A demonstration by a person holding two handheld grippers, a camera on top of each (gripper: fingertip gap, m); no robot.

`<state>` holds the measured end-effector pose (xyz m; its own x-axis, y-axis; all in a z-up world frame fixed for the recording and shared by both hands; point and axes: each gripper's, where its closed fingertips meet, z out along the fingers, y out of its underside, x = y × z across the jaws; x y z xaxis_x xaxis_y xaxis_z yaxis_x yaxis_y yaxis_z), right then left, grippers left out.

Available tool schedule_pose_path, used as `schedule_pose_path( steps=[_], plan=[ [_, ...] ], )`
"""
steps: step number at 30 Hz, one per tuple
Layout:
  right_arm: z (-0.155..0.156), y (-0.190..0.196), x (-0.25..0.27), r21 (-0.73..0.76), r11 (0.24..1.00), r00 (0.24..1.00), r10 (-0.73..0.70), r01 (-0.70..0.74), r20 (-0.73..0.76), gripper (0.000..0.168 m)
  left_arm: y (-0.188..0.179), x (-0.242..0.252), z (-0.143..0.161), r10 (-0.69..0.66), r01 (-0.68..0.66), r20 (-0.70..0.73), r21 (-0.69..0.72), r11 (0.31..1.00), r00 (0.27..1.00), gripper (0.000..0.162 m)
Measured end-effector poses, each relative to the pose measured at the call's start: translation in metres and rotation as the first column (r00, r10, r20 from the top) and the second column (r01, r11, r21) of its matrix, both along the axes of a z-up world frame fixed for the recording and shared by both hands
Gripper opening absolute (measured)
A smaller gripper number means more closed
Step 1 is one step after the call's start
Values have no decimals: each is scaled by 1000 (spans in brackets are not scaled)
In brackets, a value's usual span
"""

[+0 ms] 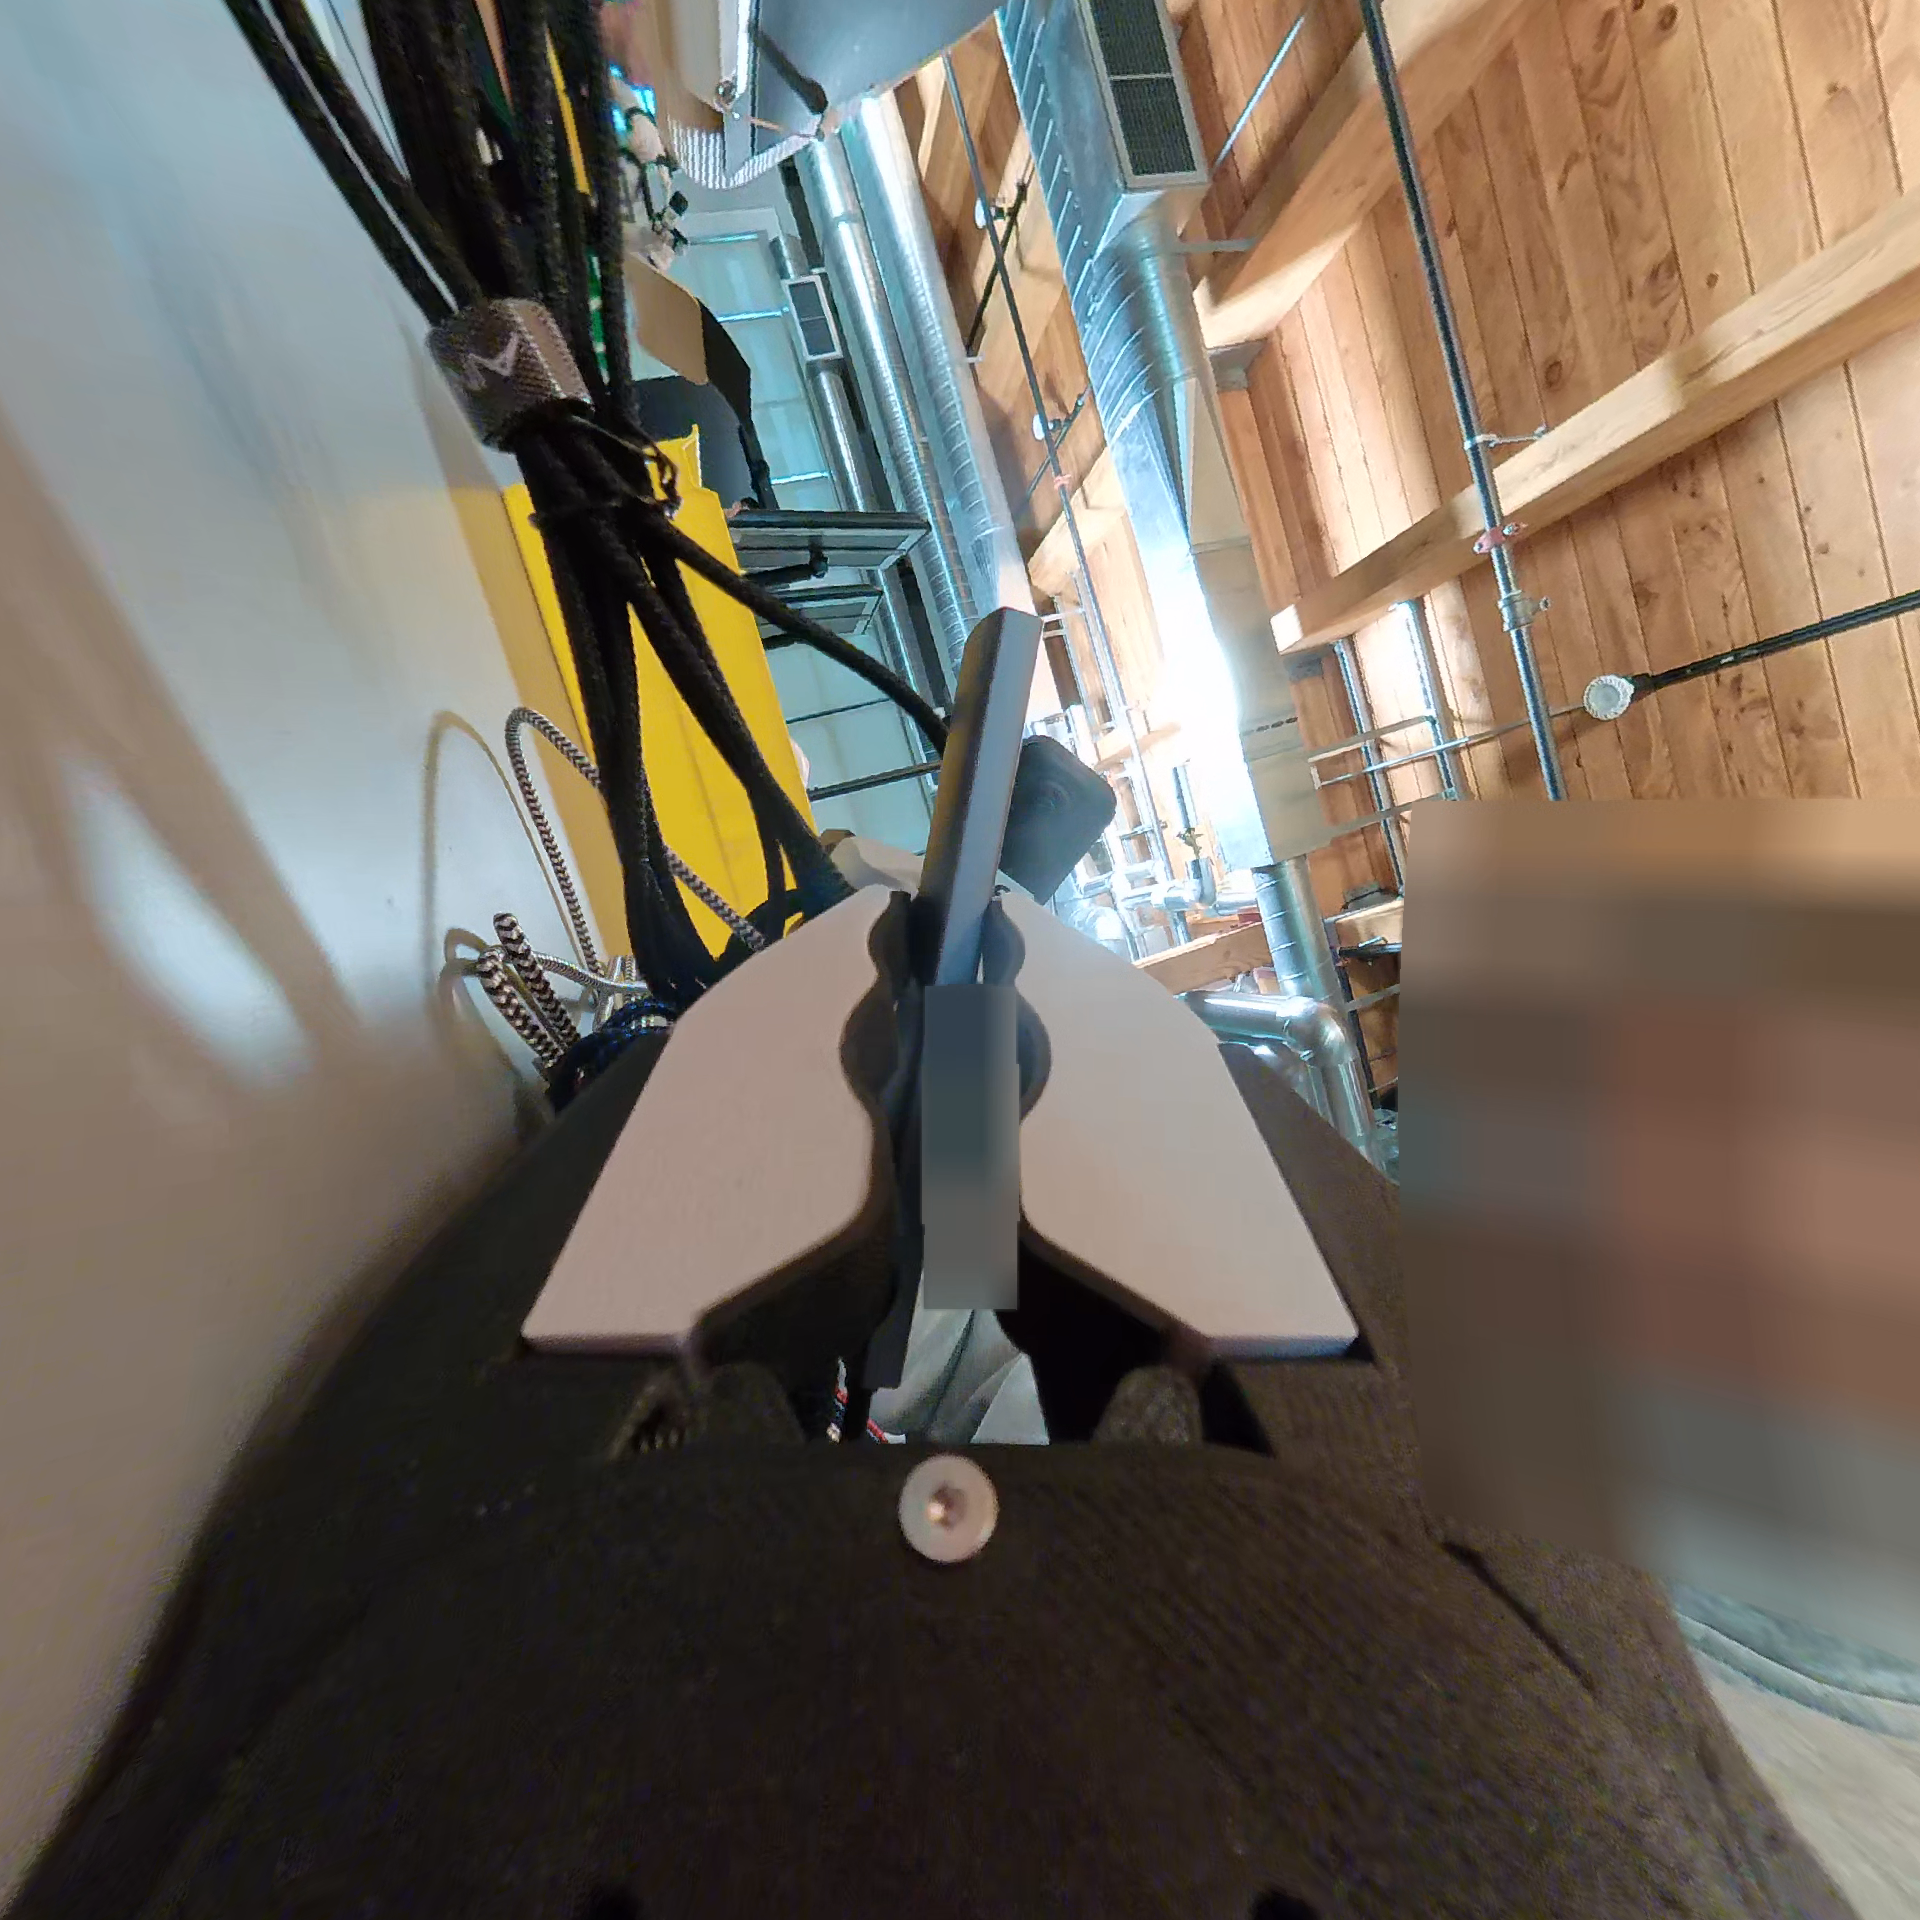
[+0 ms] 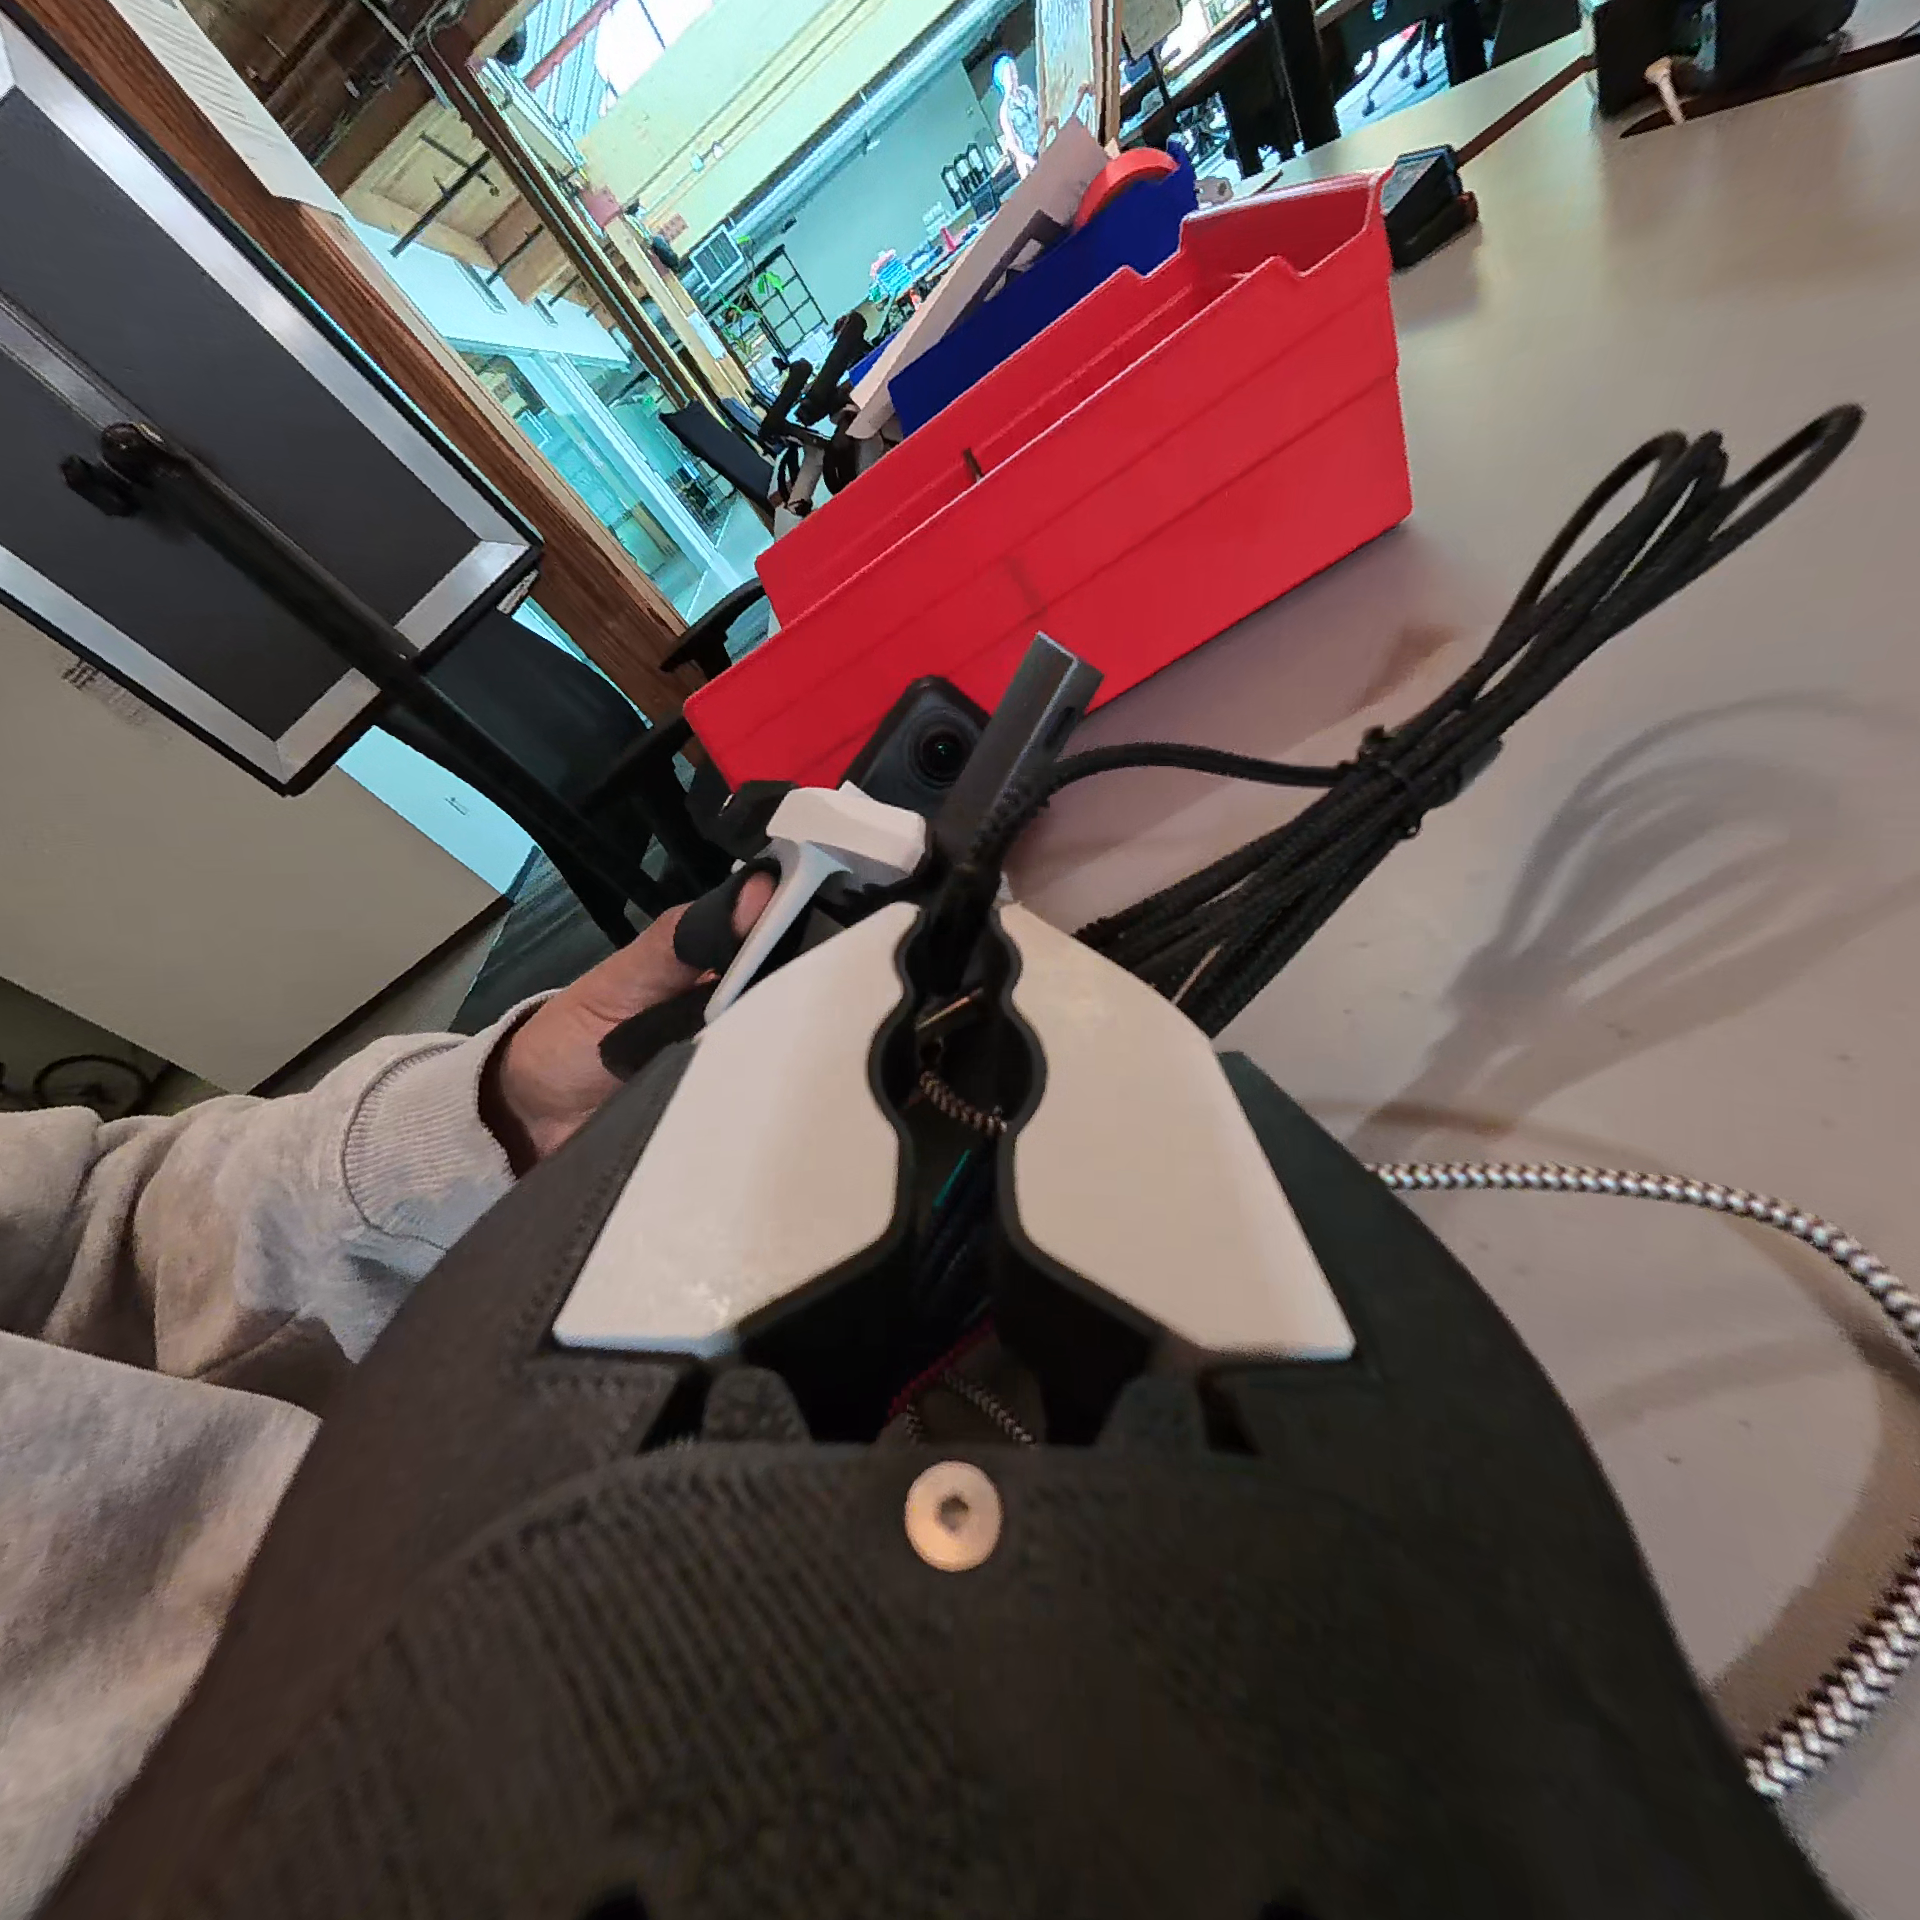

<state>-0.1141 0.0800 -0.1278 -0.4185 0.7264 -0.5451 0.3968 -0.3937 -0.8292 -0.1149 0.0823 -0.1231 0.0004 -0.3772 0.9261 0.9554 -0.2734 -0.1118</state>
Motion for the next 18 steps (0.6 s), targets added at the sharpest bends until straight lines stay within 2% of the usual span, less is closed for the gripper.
schedule_pose_path(
  steps=[9, 18],
  plan=[
    [0, 1, -1, -85, 996, 1000, 11, -10, 18, 10, 2, 1, 0, 15, -15, -5, 2, 1000, 1000, 15],
    [-6, 1, -1, -107, 993, 996, 59, -51, 72, 11, 2, -1, 0, 36, -36, 1, 1, 999, 999, 16]
  ],
)
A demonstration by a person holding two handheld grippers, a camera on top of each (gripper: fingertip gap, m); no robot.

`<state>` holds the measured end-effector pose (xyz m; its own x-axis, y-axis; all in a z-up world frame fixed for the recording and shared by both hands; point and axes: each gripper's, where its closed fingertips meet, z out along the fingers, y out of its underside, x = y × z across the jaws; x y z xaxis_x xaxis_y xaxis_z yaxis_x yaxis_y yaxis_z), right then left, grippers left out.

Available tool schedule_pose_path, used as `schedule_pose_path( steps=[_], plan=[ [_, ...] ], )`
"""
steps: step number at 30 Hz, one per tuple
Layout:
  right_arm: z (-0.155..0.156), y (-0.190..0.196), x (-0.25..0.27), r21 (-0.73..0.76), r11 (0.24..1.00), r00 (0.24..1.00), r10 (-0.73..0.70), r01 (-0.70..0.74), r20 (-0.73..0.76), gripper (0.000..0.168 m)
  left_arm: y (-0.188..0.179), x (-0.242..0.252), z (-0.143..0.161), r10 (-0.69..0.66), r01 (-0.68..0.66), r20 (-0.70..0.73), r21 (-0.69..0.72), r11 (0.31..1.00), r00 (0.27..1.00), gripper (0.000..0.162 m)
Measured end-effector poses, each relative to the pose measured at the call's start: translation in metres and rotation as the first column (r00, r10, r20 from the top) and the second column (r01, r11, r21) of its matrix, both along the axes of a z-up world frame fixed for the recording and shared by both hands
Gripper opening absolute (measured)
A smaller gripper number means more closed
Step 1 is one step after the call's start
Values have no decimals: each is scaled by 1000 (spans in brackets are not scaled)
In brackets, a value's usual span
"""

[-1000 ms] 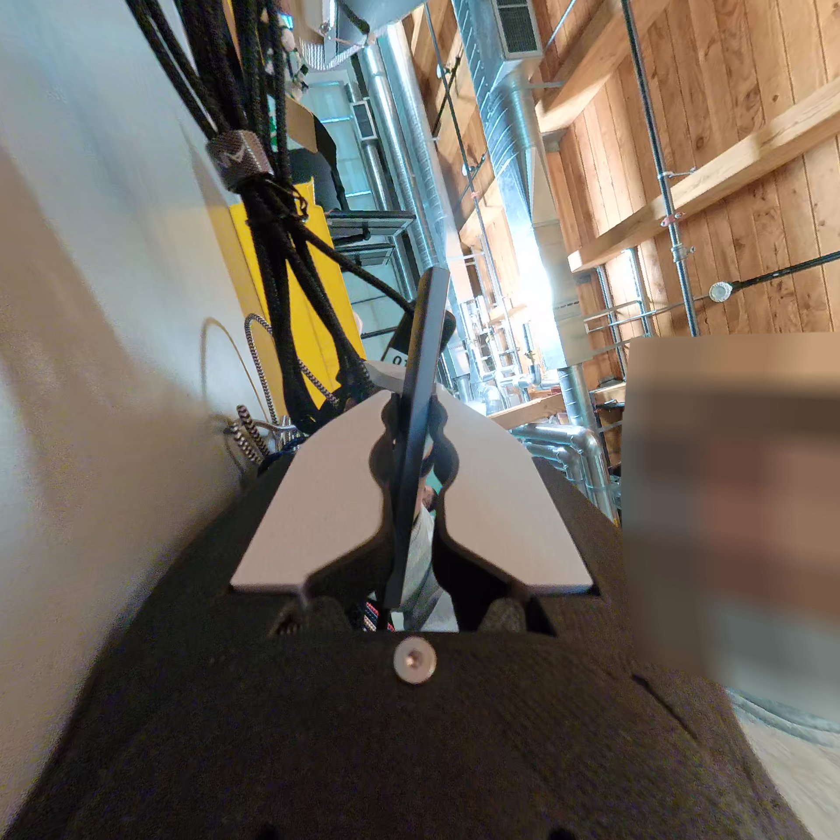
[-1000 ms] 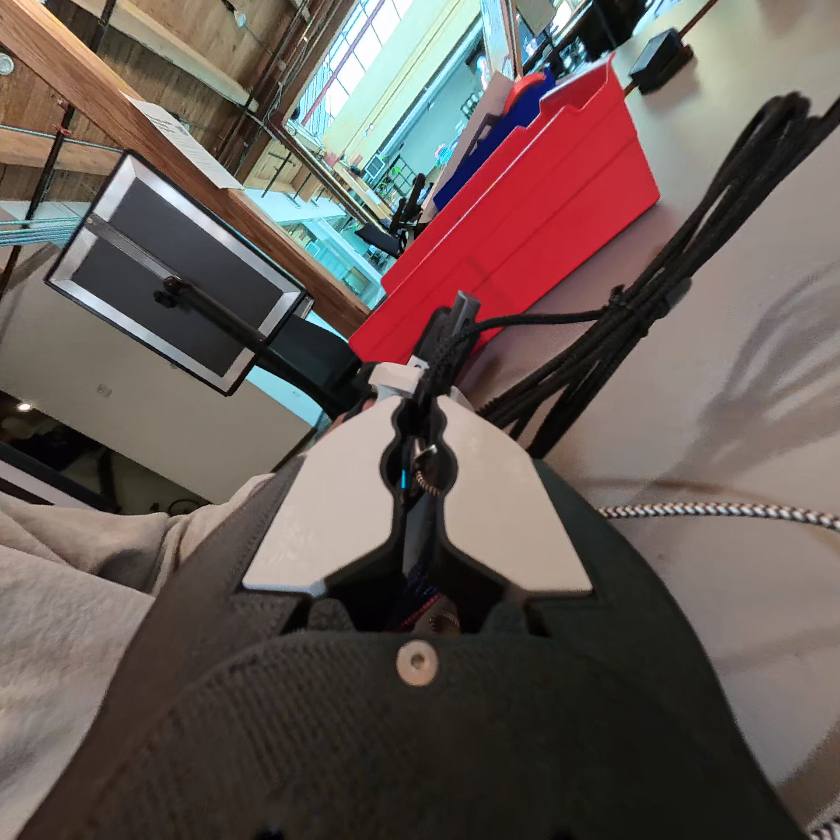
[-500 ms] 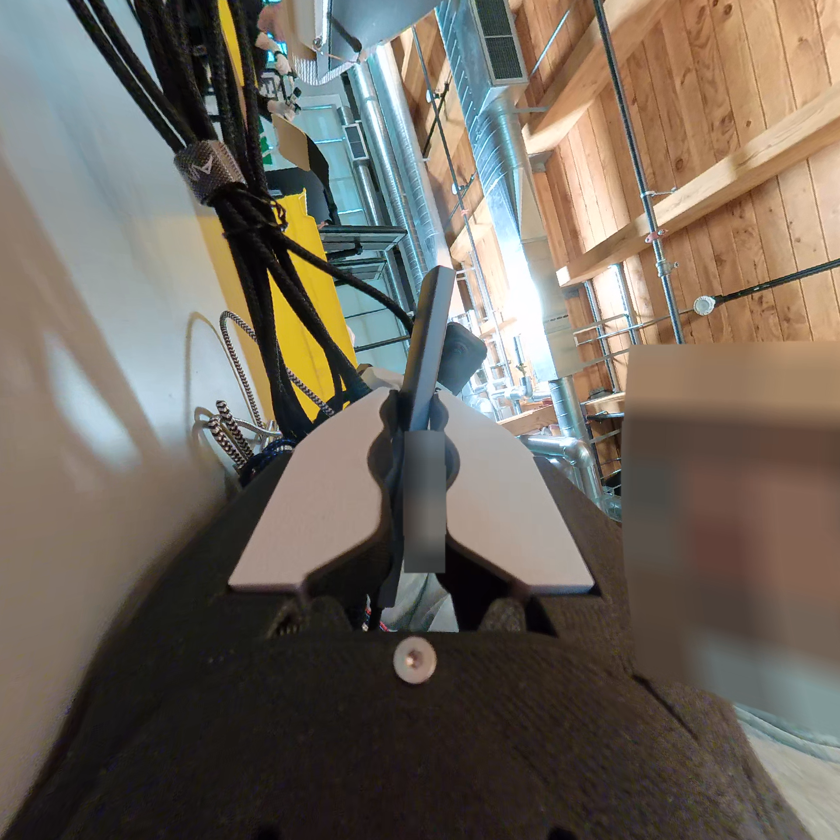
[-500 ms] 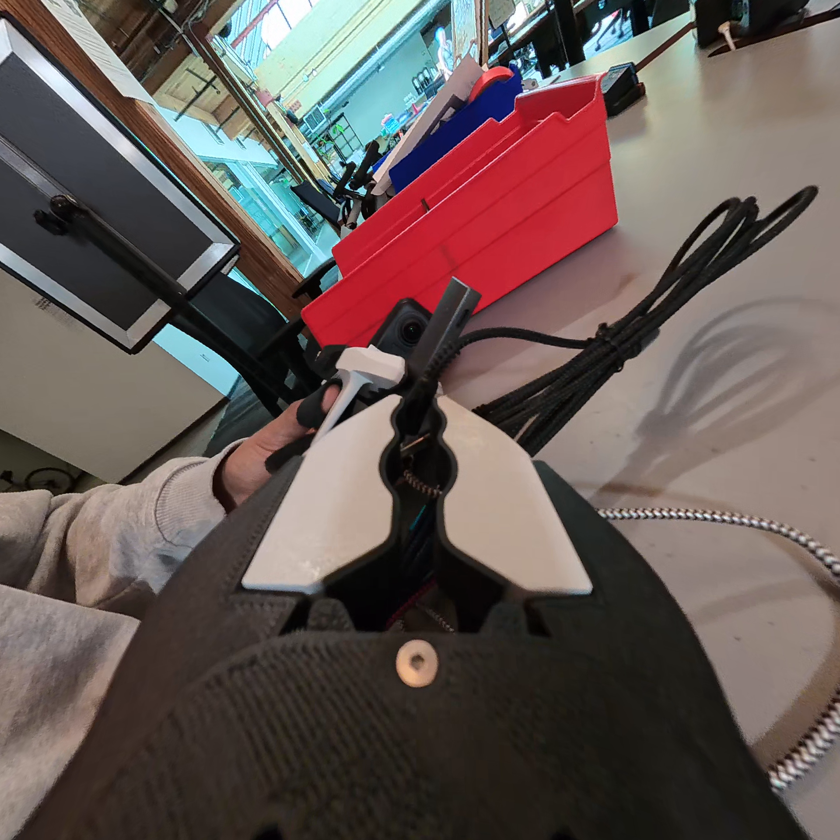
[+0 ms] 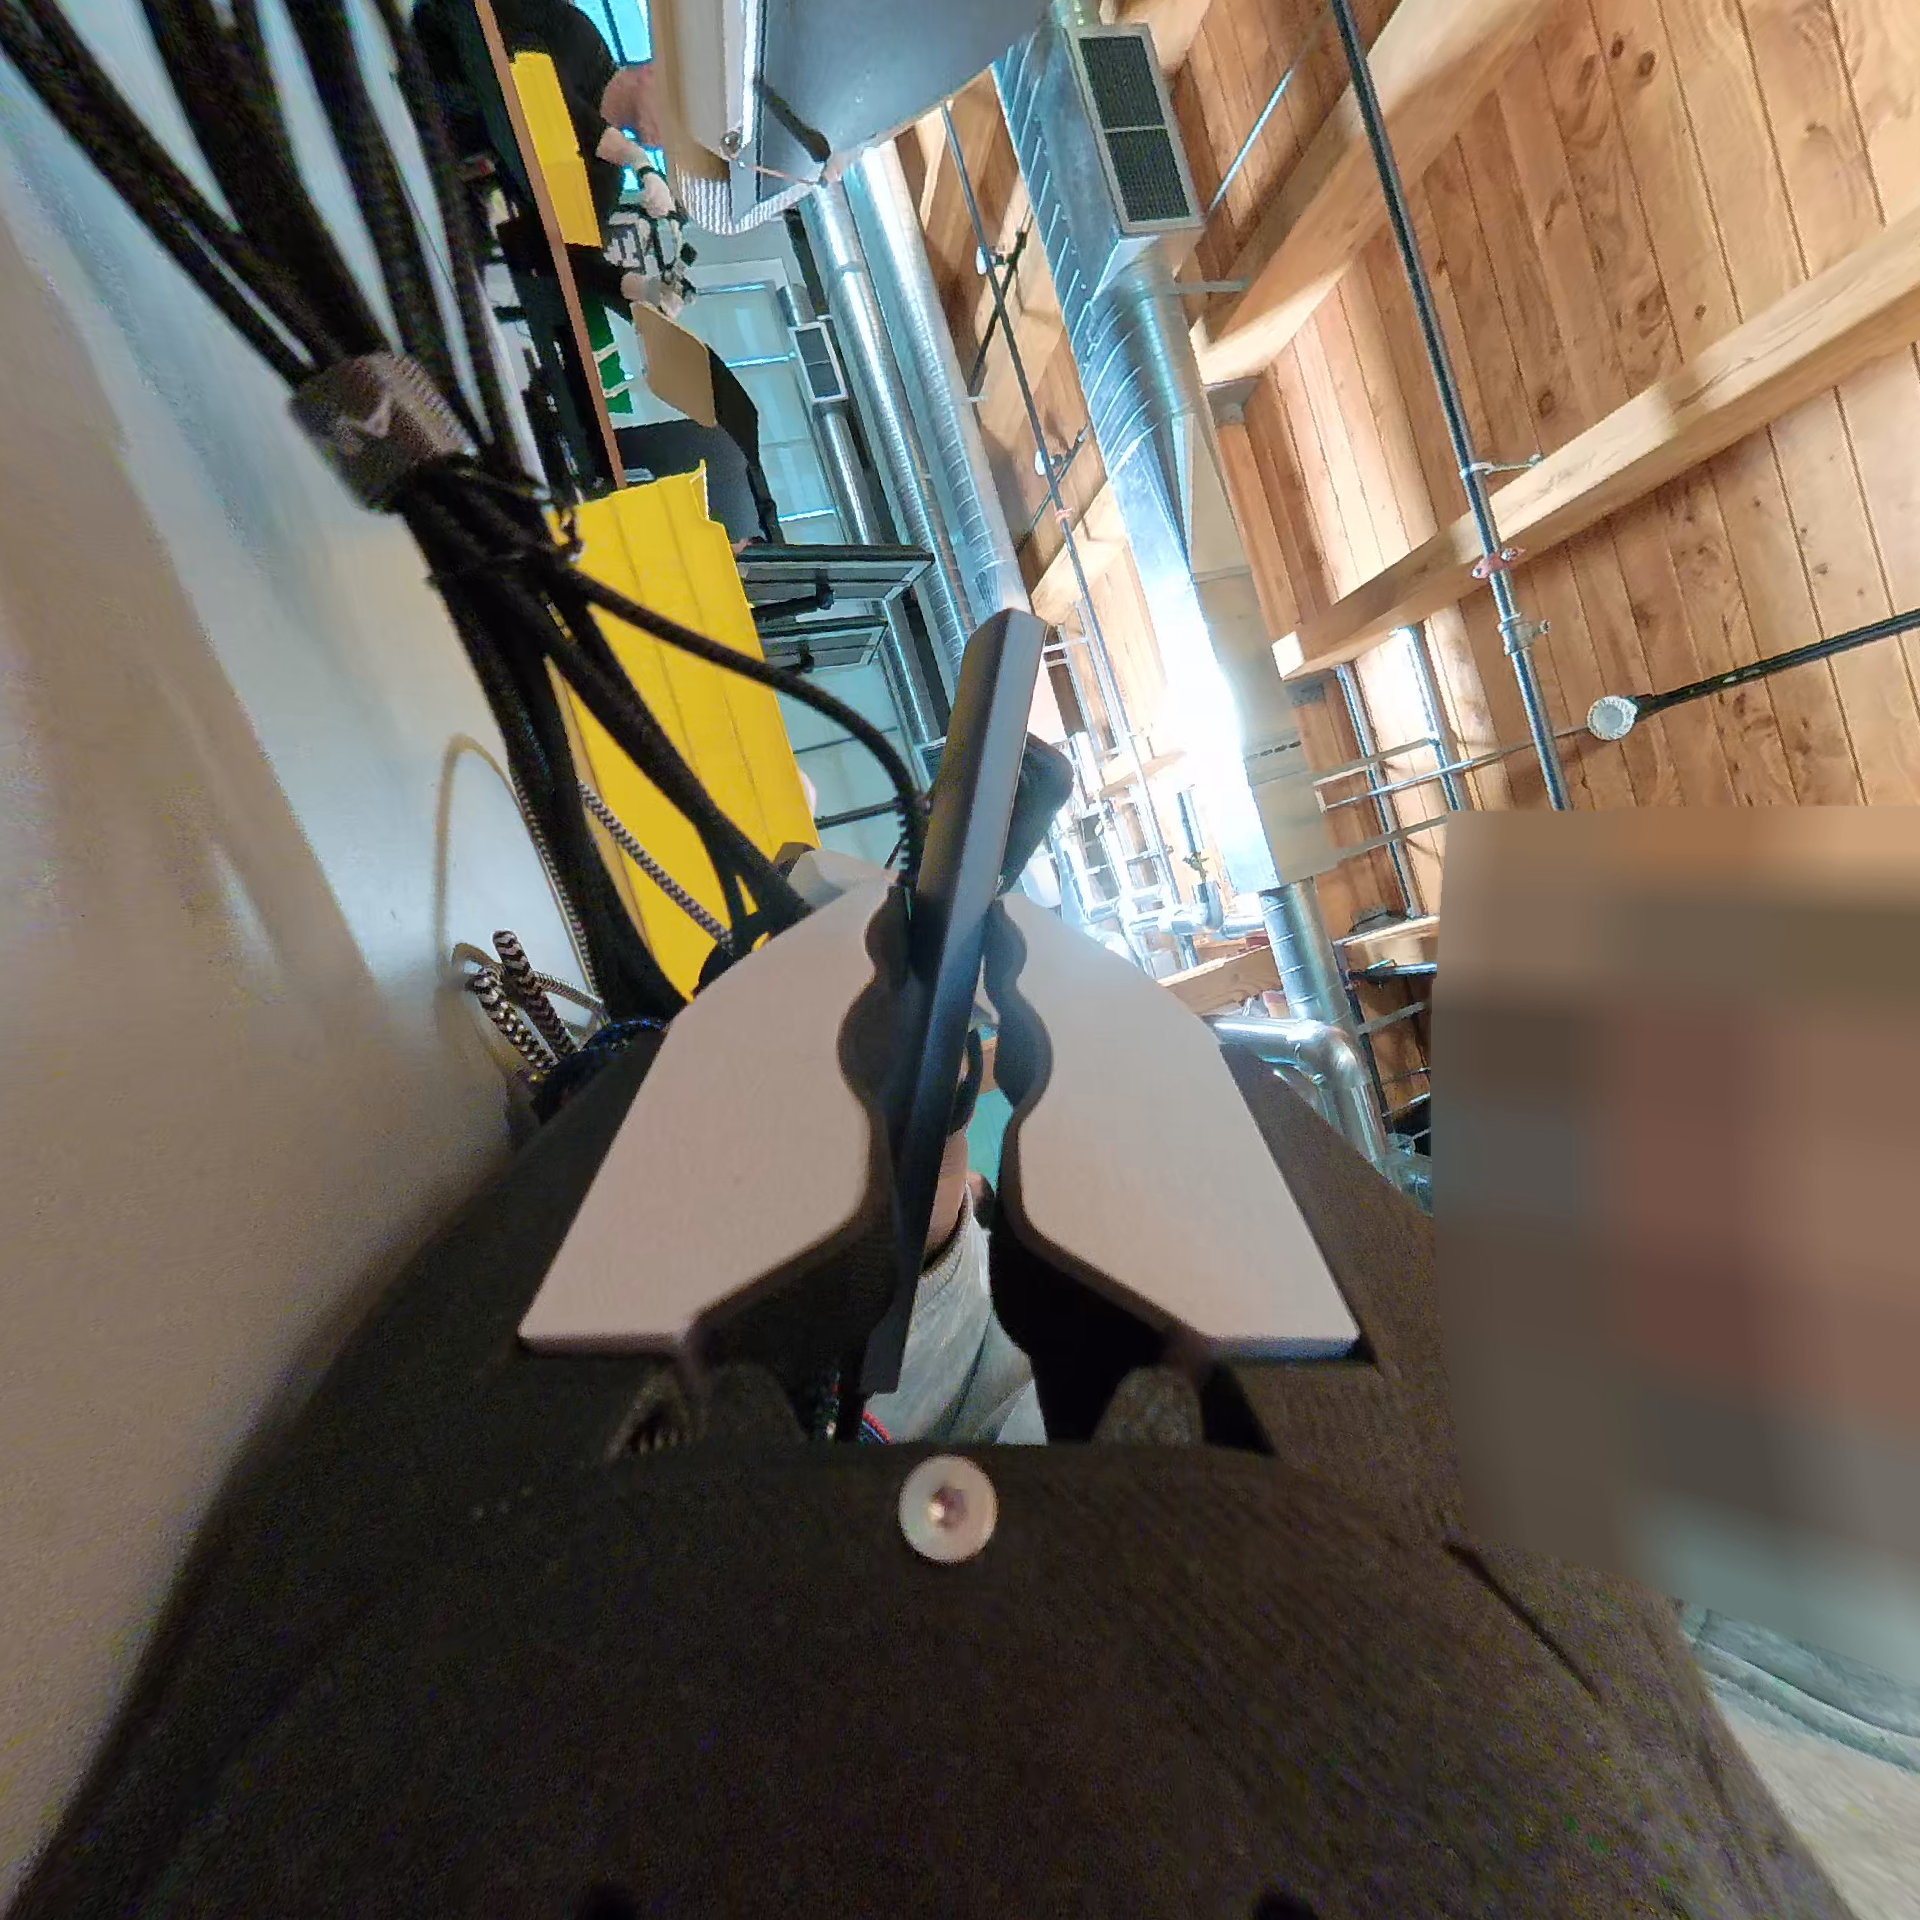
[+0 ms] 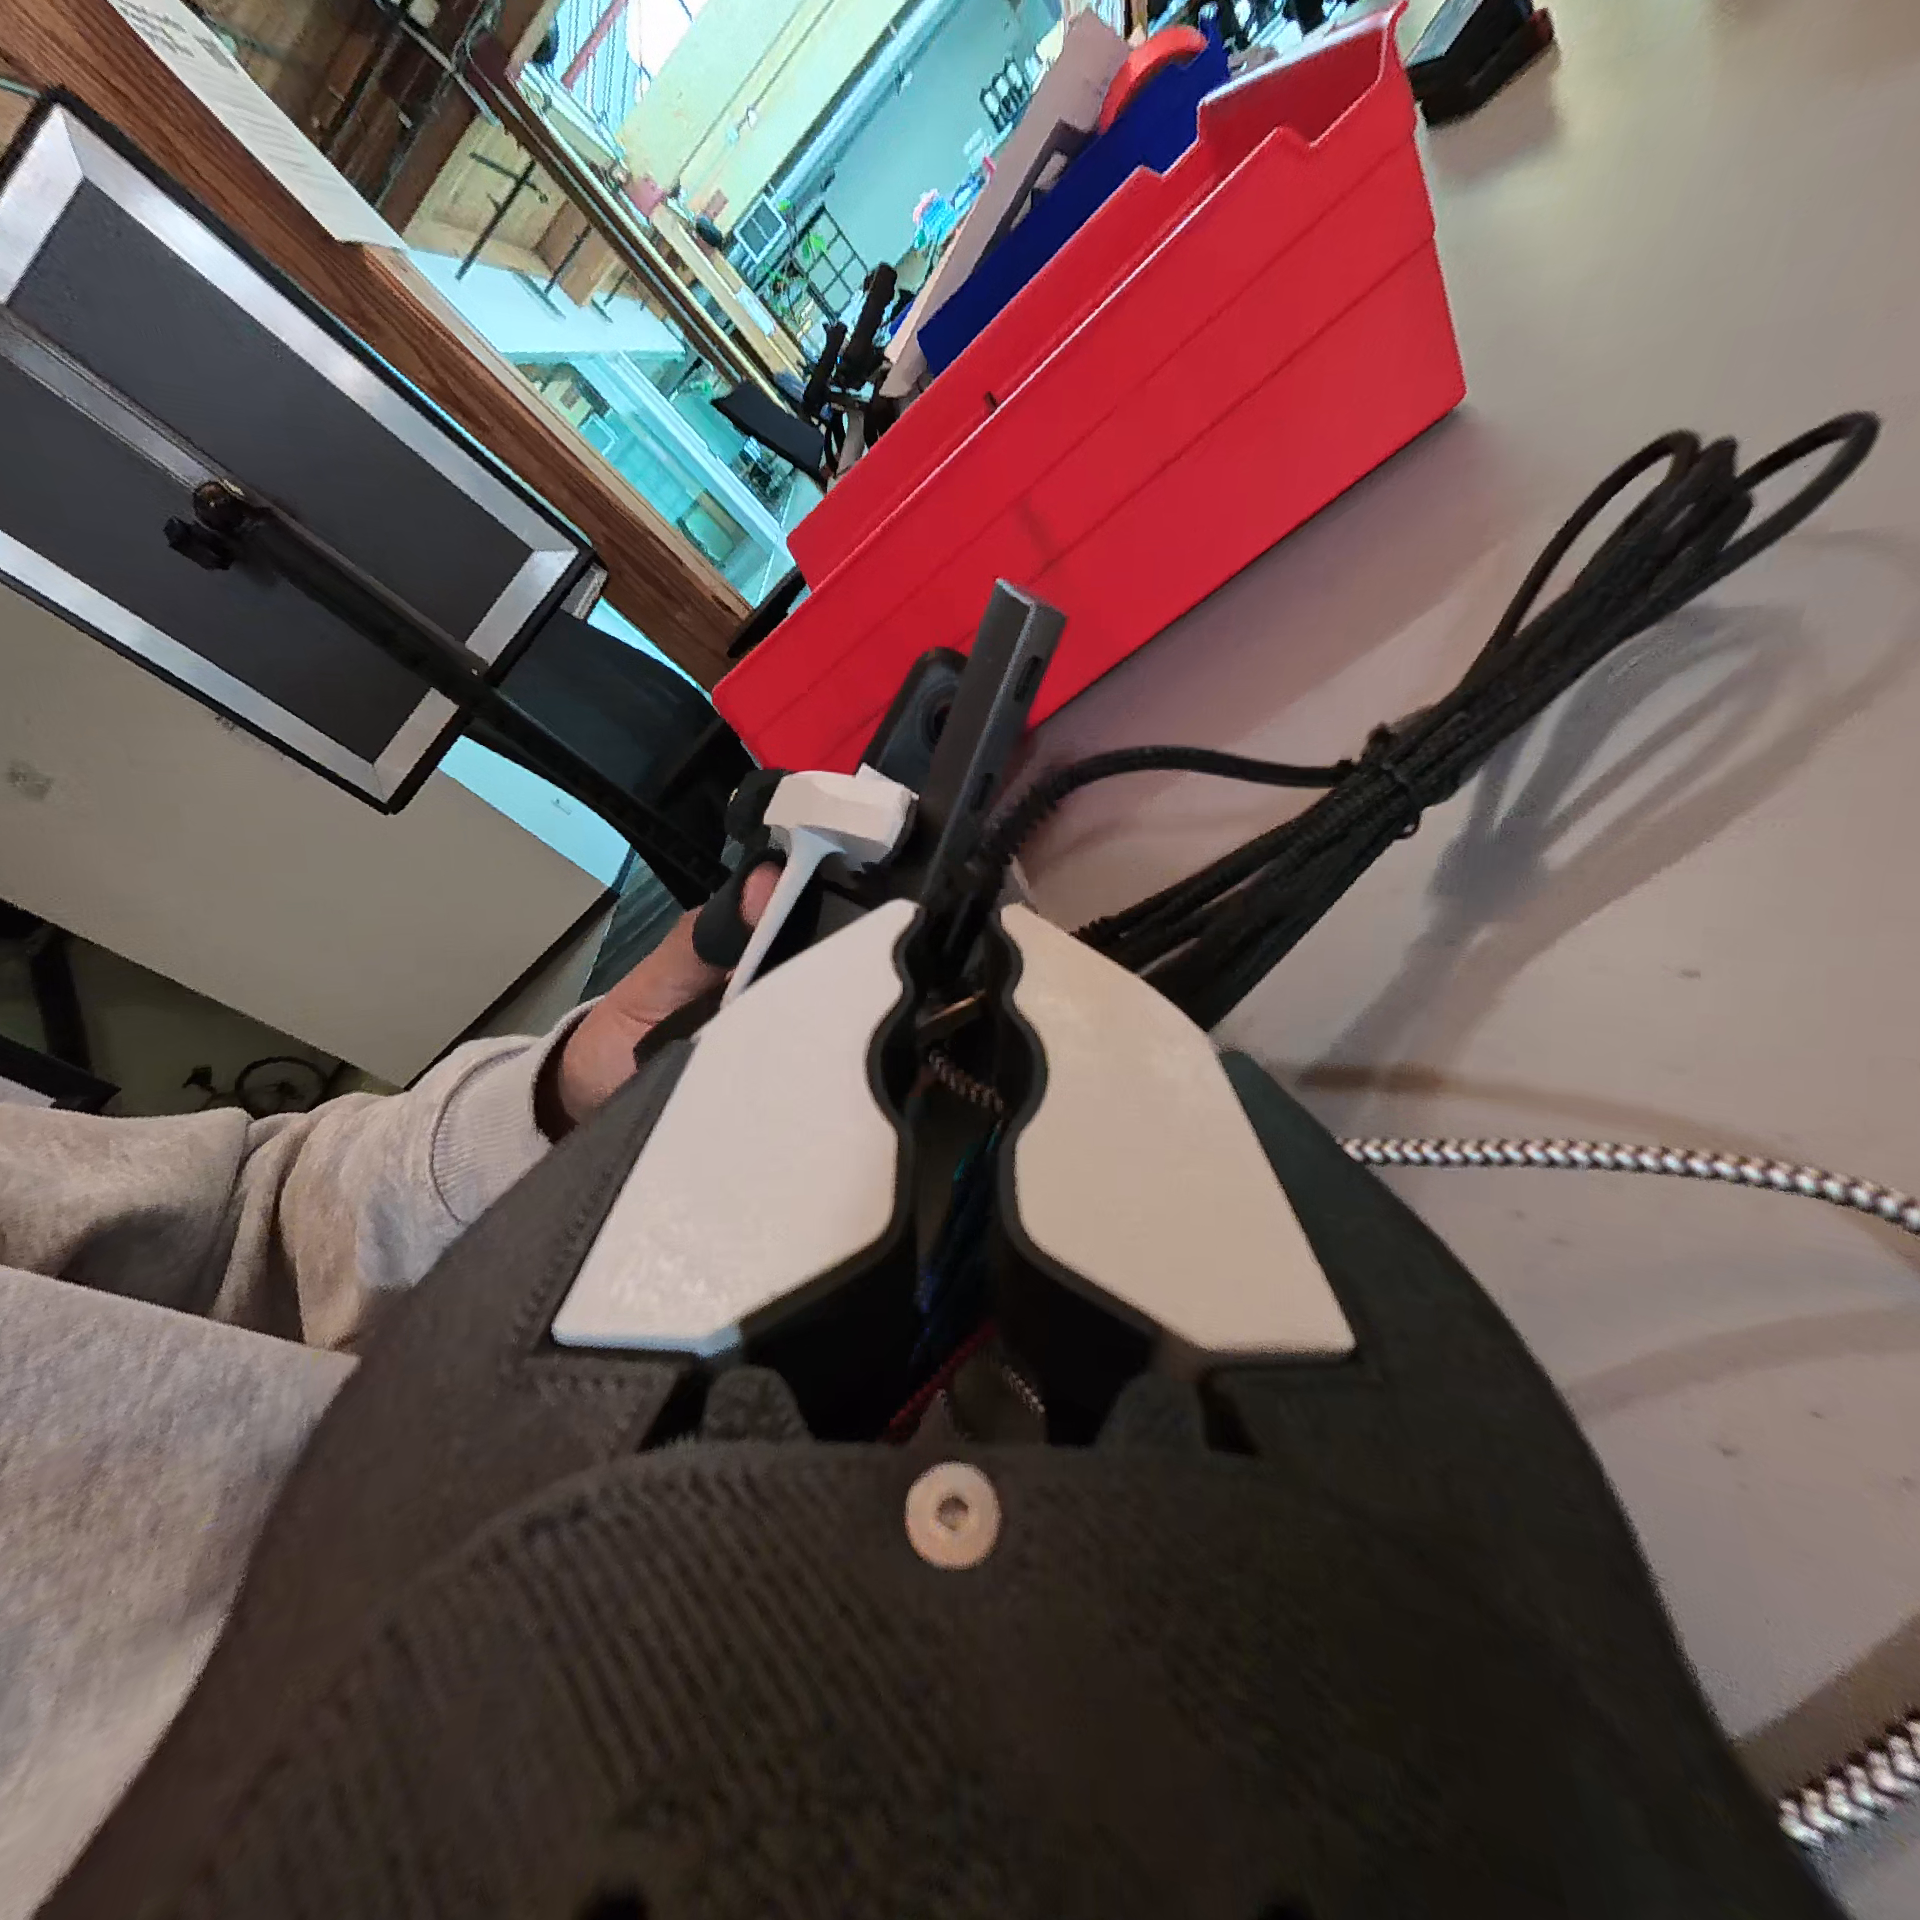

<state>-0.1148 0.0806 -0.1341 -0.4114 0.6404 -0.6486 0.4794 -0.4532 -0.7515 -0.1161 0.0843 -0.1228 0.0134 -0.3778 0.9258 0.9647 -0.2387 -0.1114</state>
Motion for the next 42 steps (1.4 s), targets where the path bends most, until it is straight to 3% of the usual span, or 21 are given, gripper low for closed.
schedule_pose_path(
  steps=[10, 22, 42],
  plan=[
    [1, -2, -1, 87, 996, 999, -20, 23, -26, 10, 1, 2, 2, -9, 9, 1, 12, 1000, 1000, 16],
    [17, 1, 0, 55, 995, 989, -73, 81, -125, 10, -1, 1, 10, 6, -7, 20, 57, 998, 1000, 16],
    [16, 1, 0, -33, 998, 995, -48, 45, -93, 9, 0, 3, 11, 13, -14, 10, 71, 997, 1000, 17]
  ],
)
